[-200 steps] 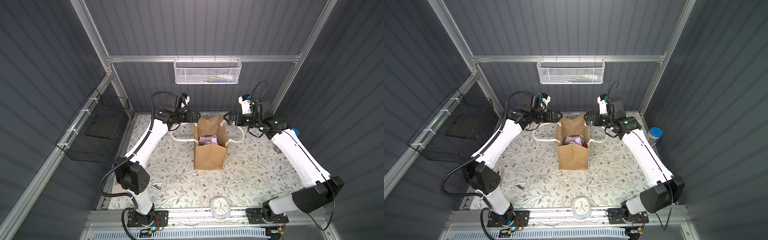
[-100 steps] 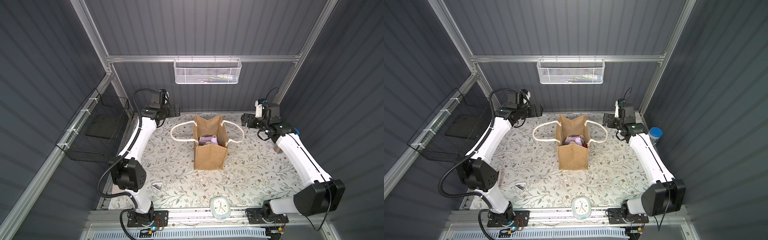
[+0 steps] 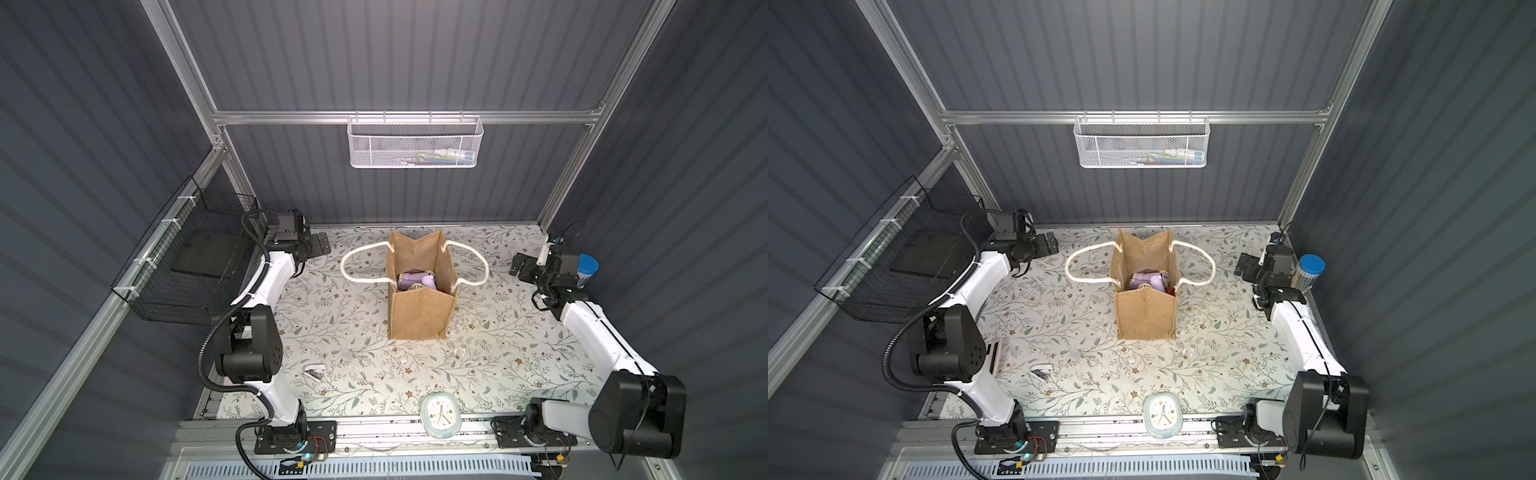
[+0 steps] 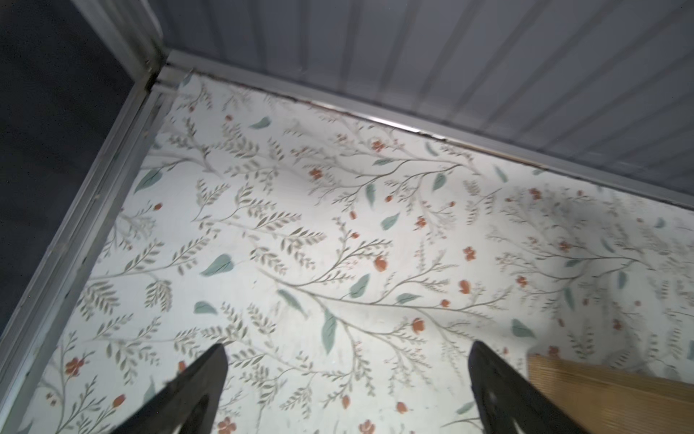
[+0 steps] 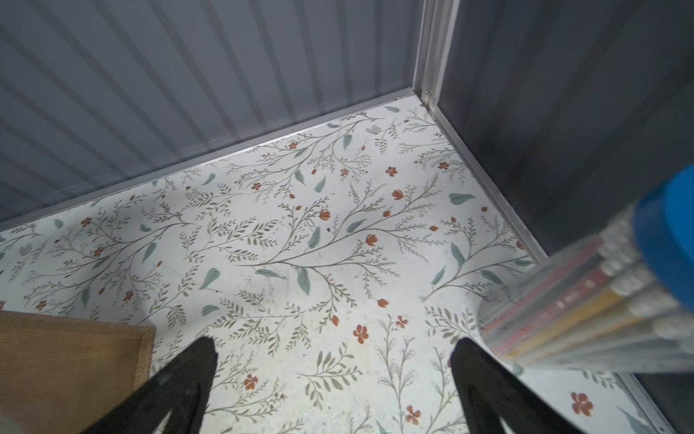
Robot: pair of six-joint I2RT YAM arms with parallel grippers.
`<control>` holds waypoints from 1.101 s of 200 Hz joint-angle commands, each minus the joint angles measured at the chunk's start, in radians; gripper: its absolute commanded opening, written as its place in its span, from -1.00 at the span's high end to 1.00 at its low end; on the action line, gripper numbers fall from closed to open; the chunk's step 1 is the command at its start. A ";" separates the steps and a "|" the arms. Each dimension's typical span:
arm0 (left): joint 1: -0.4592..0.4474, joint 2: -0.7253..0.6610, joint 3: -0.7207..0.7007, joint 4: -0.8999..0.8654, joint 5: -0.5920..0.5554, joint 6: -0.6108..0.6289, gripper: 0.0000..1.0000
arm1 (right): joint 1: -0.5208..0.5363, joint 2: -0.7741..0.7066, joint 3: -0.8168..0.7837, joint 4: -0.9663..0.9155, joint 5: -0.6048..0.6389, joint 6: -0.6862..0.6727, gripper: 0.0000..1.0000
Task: Put the flashlights into the tote bags
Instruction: Reset both arms
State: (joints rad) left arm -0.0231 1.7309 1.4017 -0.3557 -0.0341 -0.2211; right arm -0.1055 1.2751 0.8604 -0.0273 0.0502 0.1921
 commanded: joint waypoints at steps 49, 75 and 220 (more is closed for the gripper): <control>0.015 -0.156 -0.342 0.225 -0.268 0.061 -0.99 | -0.025 0.028 -0.230 0.335 0.007 -0.058 -0.98; 0.016 -0.187 -0.494 0.376 -0.314 0.076 -0.99 | -0.025 0.012 -0.309 0.457 0.020 -0.058 -0.98; 0.013 -0.092 -0.916 1.166 -0.177 0.150 -0.99 | 0.006 0.189 -0.592 1.126 -0.126 -0.113 -0.98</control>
State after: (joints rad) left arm -0.0113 1.6051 0.5133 0.6514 -0.2417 -0.0959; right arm -0.1154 1.4204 0.3061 0.9279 -0.0139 0.1246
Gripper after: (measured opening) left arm 0.997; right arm 0.991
